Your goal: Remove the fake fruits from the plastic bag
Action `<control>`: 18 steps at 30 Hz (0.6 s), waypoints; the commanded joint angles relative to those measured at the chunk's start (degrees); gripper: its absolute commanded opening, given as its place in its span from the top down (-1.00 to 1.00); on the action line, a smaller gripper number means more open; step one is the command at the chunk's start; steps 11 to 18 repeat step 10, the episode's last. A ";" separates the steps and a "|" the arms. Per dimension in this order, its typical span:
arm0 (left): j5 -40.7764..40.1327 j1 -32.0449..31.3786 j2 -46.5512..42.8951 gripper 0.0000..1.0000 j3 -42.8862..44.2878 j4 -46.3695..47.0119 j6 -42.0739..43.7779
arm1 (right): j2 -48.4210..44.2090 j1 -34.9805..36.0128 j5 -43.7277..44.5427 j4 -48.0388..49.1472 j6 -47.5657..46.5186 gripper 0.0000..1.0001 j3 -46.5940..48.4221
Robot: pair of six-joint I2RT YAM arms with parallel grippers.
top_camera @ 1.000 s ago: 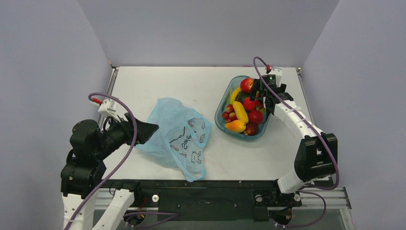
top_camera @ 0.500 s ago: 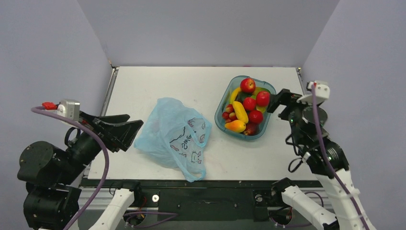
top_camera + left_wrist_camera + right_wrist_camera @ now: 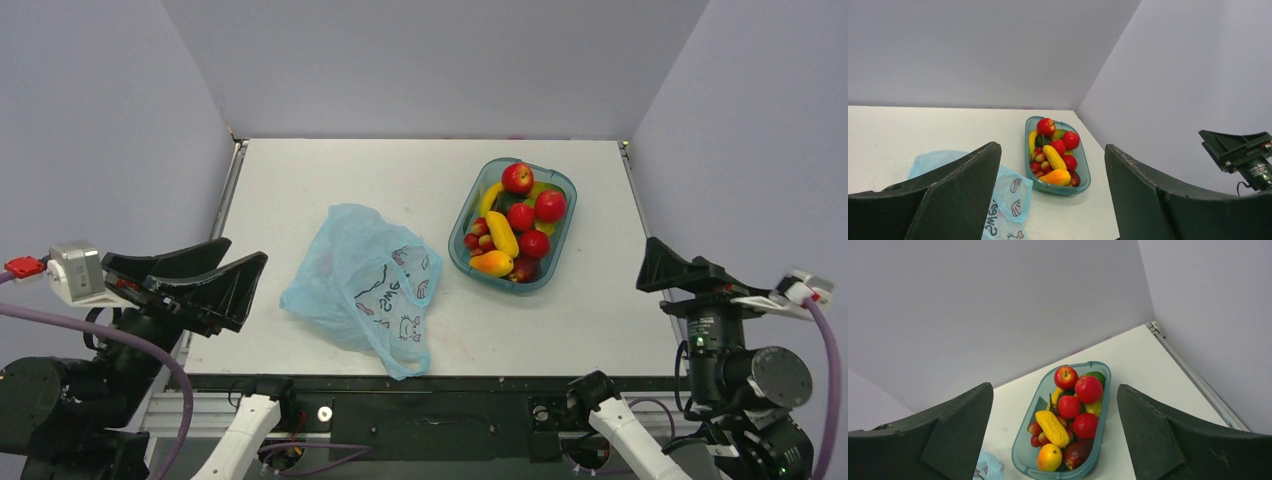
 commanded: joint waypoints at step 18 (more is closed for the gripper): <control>-4.52 0.03 1.95 -0.48 1.82 -0.51 2.68 | 0.68 0.01 6.81 -1.24 -3.90 -0.79 1.52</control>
